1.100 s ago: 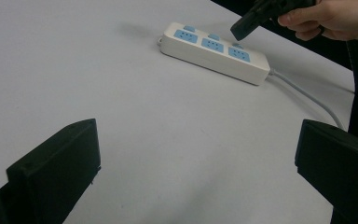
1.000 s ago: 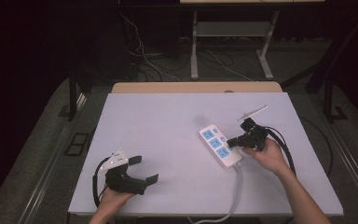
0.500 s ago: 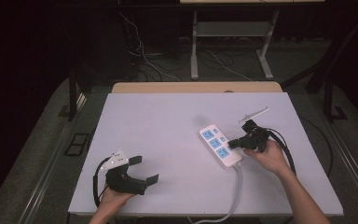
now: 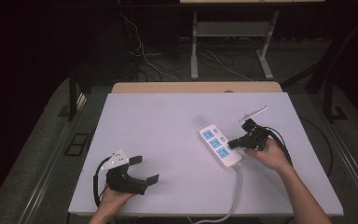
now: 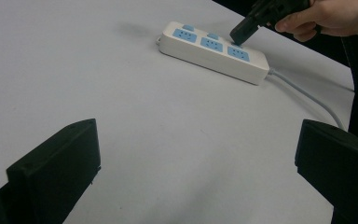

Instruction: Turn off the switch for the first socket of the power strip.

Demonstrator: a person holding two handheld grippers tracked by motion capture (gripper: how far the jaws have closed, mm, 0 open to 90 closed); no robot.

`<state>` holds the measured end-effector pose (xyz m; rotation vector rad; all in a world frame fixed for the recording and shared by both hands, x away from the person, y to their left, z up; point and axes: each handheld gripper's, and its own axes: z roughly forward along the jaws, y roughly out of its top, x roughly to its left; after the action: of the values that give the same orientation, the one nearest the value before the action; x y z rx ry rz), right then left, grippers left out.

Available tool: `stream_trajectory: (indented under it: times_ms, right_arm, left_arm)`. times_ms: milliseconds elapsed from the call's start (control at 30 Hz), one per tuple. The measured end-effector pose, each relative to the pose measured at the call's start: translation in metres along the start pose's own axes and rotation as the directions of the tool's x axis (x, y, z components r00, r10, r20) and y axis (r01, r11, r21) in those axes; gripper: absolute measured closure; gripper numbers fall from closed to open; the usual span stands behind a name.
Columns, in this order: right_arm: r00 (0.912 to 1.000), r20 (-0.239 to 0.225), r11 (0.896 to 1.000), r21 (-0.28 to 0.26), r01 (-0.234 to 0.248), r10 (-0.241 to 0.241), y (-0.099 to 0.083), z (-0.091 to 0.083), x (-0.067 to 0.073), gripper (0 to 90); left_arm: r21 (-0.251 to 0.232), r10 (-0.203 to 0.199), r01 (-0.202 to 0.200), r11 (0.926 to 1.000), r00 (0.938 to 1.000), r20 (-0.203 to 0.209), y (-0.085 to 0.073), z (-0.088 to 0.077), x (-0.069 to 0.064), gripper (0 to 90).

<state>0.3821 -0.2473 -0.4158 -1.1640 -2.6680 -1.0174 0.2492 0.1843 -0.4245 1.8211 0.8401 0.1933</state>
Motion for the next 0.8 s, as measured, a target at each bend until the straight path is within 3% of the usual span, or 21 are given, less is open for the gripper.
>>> stream_trajectory:
  times_ms: [200, 467, 733, 800]
  right_arm:
    - [0.9996, 0.025, 0.999, 0.042, 0.008, -0.009, 0.0044, 0.001, 0.0039, 90.0]
    - [0.9976, 0.041, 0.998, 0.045, 0.053, -0.055, 0.0048, 0.0007, 0.0067, 90.0]
    - [0.9982, -0.001, 0.998, 0.027, 0.059, -0.059, 0.0057, -0.0026, 0.0053, 90.0]
    - [0.9962, 0.027, 0.995, 0.053, 0.081, -0.083, 0.0064, -0.0031, 0.0088, 90.0]
  left_arm:
    - [0.003, 0.0, 0.0, 1.0, 1.0, 0.002, 0.0002, 0.0008, -0.0005, 0.0]
    - [0.0, -0.003, 0.003, 1.0, 1.0, 0.005, -0.0001, 0.0003, 0.0005, 0.0]
    - [0.001, -0.004, 0.004, 1.0, 1.0, -0.002, -0.0003, 0.0001, 0.0008, 0.0]
    - [0.0, -0.003, 0.003, 1.0, 1.0, 0.0, -0.0002, 0.0003, 0.0005, 0.0]
